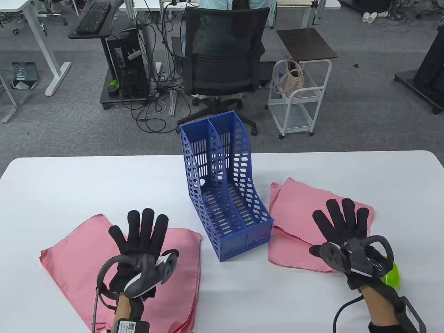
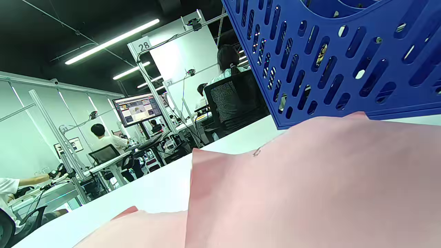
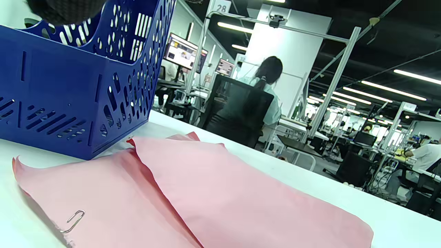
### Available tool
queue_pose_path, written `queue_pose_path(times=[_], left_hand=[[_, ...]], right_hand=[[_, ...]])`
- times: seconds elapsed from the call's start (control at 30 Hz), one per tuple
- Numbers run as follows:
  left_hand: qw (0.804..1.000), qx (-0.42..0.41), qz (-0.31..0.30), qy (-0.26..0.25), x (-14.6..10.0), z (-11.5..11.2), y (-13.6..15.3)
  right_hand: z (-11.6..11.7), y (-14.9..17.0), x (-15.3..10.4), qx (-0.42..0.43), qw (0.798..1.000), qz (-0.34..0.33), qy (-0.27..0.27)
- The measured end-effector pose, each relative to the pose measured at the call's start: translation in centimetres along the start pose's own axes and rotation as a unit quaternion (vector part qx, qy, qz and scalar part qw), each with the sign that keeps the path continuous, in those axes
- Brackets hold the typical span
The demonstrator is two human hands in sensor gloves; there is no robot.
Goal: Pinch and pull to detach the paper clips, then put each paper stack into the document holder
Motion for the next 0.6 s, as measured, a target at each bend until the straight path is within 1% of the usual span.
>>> queue_pose_path(times=[0.2, 0.47, 0.6], left_hand=[[1.000, 0.001, 0.002, 0.001, 0.01, -0.01, 0.05], [1.000, -0.001, 0.003, 0.001, 0.08, -0.13, 0.11], [1.000, -0.001, 0.003, 0.003, 0.10, -0.18, 0.10]], right_hand=[[-0.02, 0.00, 0.03, -0.002, 1.000, -0.002, 0.001], [0.24, 0.09, 0.06, -0.004, 1.000, 0.002, -0.017], [0.23, 0.09, 0.05, 0.003, 1.000, 0.003, -0.018]])
Point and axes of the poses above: the tracker on the back of each hand, its own y axis roughly to the little-finger side, its own x axis roughly from the wrist to the fingertips, z = x × y, the point moved 4 cm from there along x, roughly from the wrist to the fingertips, and after that the axes turned 9 degrees about x, right-handed, at the moved point
